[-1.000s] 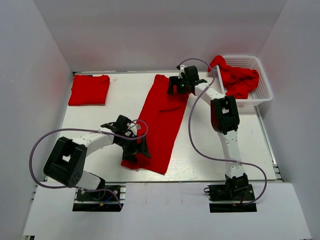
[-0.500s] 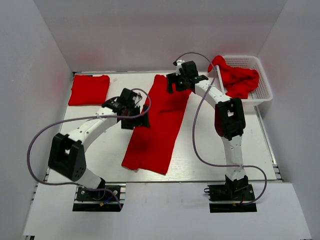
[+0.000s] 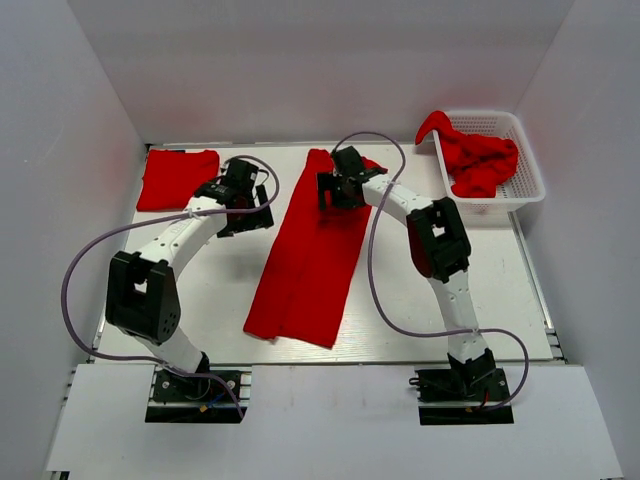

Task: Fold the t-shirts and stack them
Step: Rotate the tshirt 90 degrees

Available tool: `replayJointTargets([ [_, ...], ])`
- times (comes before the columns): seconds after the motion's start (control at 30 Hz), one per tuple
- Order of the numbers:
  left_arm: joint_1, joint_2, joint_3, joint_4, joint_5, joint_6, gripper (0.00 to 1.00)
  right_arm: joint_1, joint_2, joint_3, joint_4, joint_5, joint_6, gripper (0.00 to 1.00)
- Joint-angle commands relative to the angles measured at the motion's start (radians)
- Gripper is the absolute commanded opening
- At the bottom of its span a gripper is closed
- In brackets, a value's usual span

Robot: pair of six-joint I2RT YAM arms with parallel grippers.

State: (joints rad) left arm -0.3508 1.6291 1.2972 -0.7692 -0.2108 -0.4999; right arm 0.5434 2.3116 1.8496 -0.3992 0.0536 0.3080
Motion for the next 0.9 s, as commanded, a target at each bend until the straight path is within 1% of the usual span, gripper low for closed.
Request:
replayJointTargets([
  [0.0,0.019,-0.075,-0.006,0.018,-0.075,-0.012,0.99,-0.011,0.087,0.100,-0.027,0.057,0.092,0.90],
  [0.07,0.038,-0.095,-0.006,0.018,-0.088,-0.012,0.99,-0.022,0.156,0.167,-0.087,0.092,0.102,0.90],
  [0.13,0.047,-0.095,-0.015,0.030,-0.088,-0.012,0.99,-0.039,0.187,0.195,-0.130,0.129,0.097,0.90],
  [0.23,0.067,-0.095,-0.003,0.040,-0.079,-0.003,0.99,-0.074,0.247,0.263,-0.142,0.129,0.068,0.90],
  [0.27,0.067,-0.084,0.008,0.060,-0.059,-0.003,0.99,-0.094,0.259,0.302,-0.138,0.105,0.054,0.90],
  [0.3,0.076,-0.084,0.008,0.082,-0.043,0.017,0.99,-0.114,0.300,0.324,-0.116,0.091,0.001,0.90],
  [0.33,0.076,-0.071,0.008,0.138,0.018,0.059,0.99,-0.137,0.319,0.391,-0.119,-0.004,-0.016,0.90],
  [0.37,0.076,-0.071,0.008,0.159,0.052,0.075,0.99,-0.154,0.330,0.437,-0.062,-0.024,-0.033,0.90],
  [0.4,0.076,-0.037,0.008,0.169,0.103,0.087,0.99,-0.158,0.336,0.450,-0.034,-0.041,-0.087,0.90],
  [0.43,0.076,-0.023,0.019,0.169,0.123,0.099,0.99,-0.164,0.327,0.453,-0.006,-0.041,-0.105,0.90],
  [0.47,0.076,-0.008,0.034,0.169,0.135,0.121,0.99,-0.178,0.316,0.442,0.020,-0.134,-0.128,0.90],
  [0.5,0.076,0.009,0.034,0.169,0.157,0.121,0.99,-0.180,0.278,0.427,0.119,-0.150,-0.200,0.90],
  [0.6,0.076,0.060,0.065,0.169,0.206,0.159,0.99,-0.180,0.212,0.425,0.171,-0.205,-0.304,0.90],
  [0.67,0.055,0.060,0.065,0.179,0.222,0.181,0.99,-0.174,0.117,0.395,0.177,-0.238,-0.372,0.90],
  [0.7,0.055,0.060,0.053,0.188,0.244,0.181,0.99,-0.169,0.095,0.379,0.177,-0.257,-0.383,0.90],
  [0.73,0.055,0.060,0.024,0.200,0.269,0.195,0.99,-0.169,0.012,0.346,0.166,-0.252,-0.380,0.90],
  [0.8,0.055,0.046,-0.012,0.220,0.312,0.195,0.99,-0.161,-0.038,0.288,0.128,-0.210,-0.373,0.90],
  [0.83,0.044,0.032,-0.048,0.229,0.323,0.195,0.99,-0.161,-0.062,0.263,0.075,-0.209,-0.366,0.90],
  [0.87,0.044,0.023,-0.073,0.229,0.336,0.186,0.99,-0.161,-0.151,0.200,0.065,-0.199,-0.341,0.90],
])
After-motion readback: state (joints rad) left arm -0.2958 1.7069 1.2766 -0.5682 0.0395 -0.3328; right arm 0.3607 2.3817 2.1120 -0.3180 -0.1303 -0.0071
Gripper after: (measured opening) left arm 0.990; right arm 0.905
